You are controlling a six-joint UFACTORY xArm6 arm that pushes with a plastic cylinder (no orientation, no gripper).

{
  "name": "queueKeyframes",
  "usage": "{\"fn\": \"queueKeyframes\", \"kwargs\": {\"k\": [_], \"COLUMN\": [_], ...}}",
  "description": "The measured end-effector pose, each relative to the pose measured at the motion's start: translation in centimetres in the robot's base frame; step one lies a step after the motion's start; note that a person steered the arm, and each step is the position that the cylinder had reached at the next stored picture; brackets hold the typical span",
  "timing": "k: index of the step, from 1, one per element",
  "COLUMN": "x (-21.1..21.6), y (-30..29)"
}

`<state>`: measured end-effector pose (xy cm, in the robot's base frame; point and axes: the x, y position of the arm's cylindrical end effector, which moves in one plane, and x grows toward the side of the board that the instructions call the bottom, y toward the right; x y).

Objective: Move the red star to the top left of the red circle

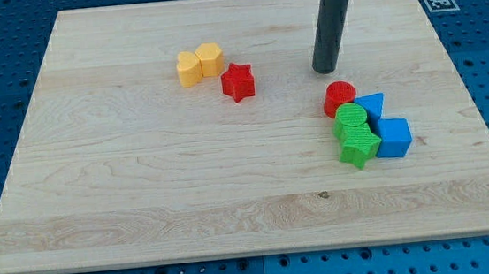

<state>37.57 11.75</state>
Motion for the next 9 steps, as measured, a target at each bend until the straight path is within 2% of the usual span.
{"fn": "queueKeyframes", "kwargs": {"k": [9], "x": [0.00], "y": [0.74]}}
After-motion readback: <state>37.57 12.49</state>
